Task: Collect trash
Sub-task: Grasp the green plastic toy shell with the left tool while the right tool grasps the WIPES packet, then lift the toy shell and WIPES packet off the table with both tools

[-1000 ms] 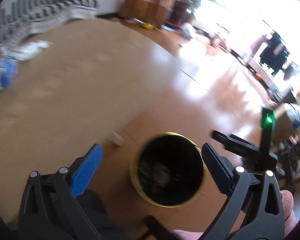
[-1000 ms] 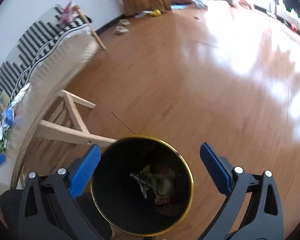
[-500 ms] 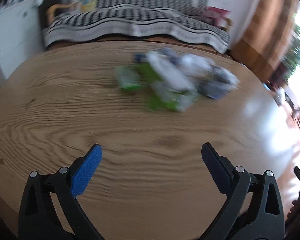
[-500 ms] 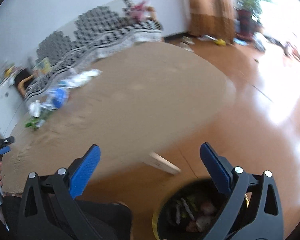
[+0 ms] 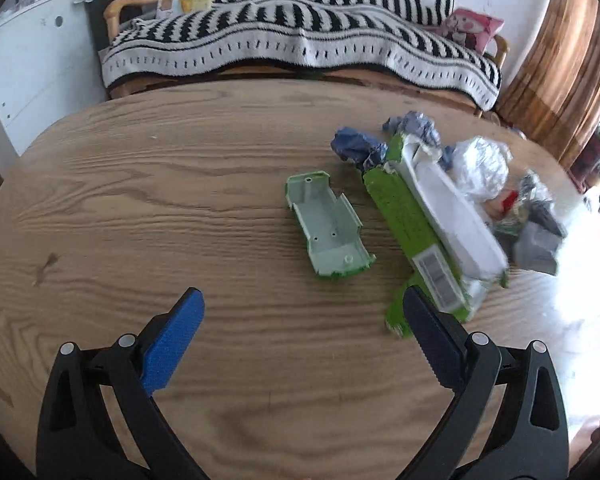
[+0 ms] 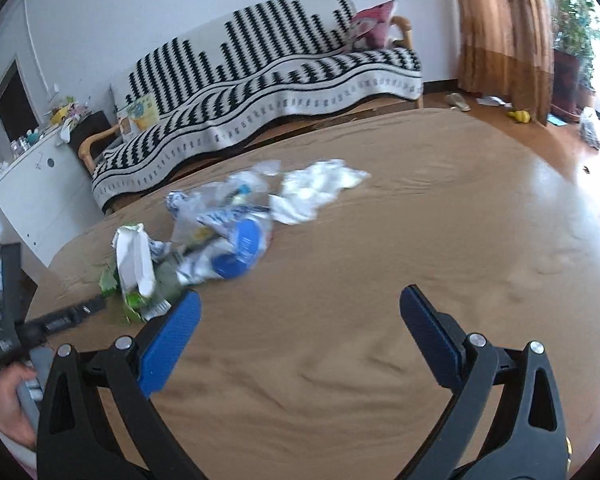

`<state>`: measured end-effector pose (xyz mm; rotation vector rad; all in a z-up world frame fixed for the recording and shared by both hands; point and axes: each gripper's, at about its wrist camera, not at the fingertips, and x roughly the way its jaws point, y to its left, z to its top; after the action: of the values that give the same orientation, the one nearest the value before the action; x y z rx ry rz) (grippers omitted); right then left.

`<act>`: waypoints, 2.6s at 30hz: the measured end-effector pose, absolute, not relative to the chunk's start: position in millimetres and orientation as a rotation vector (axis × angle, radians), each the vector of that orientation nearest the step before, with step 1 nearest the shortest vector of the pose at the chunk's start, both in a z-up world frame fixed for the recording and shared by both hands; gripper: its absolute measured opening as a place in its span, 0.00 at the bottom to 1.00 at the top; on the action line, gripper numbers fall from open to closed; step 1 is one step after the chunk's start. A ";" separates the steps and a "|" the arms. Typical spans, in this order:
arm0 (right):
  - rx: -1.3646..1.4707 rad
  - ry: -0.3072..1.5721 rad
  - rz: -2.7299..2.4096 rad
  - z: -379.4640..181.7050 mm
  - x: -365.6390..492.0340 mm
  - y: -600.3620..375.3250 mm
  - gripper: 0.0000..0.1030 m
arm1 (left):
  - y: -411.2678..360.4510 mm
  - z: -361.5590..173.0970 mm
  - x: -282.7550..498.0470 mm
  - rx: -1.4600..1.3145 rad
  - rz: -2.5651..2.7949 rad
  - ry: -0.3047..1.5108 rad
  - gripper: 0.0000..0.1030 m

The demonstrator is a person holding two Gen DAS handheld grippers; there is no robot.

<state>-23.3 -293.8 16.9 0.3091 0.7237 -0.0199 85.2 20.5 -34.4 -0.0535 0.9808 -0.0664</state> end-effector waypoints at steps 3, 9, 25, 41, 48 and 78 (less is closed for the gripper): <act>0.337 0.740 0.018 12.3 11.8 -277.6 0.94 | 17.2 -43.3 103.6 -0.043 -0.078 1.002 0.94; 0.368 0.795 0.034 -4.2 65.7 -258.1 0.94 | 12.9 -46.8 126.8 -0.055 -0.093 1.003 0.94; 0.379 0.808 0.076 -19.1 68.3 -257.2 0.31 | 42.2 -43.3 126.3 -0.152 -0.148 0.933 0.35; 0.341 0.784 0.101 -4.0 39.8 -259.1 0.30 | 41.8 -19.6 90.9 -0.131 -0.150 0.897 0.35; 0.328 0.787 0.094 1.3 31.9 -256.3 0.30 | 37.3 -14.8 83.4 -0.114 -0.160 0.891 0.35; 0.302 0.797 0.105 -0.8 32.0 -255.8 0.29 | 33.4 -14.5 82.7 -0.109 -0.165 0.900 0.35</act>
<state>32.0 -255.8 -0.8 0.3023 0.7967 0.1053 82.7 33.4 -14.5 -0.1085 0.8997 -0.1648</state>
